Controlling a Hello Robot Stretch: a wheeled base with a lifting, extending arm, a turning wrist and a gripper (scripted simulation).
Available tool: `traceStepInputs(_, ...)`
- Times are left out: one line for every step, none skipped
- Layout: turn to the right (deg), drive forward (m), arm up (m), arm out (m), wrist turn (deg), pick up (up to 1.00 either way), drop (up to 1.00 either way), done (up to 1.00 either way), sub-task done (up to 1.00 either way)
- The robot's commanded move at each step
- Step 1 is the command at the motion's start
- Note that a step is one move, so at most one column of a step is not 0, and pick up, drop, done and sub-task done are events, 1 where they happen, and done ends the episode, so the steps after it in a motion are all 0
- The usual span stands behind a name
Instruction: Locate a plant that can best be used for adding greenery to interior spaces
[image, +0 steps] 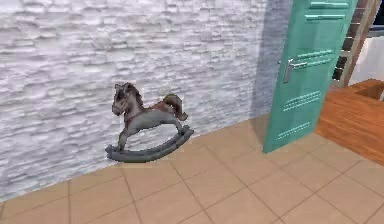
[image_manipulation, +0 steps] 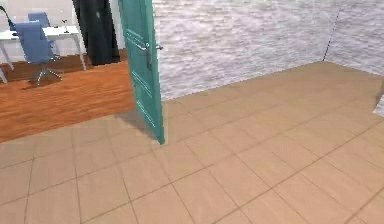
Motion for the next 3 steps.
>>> traceStepInputs(45.0, 0.00, 0.00, 0.00, 0.0, 0.00, 0.00, 0.00, 0.00)
traceStepInputs(9.0, 0.00, 0.00, 0.00, 0.0, 0.00, 0.00, 0.00, 0.00)
traceStepInputs(0.0, 1.00, 0.00, 0.00, 0.0, 0.00, 0.00, 0.00, 0.00)
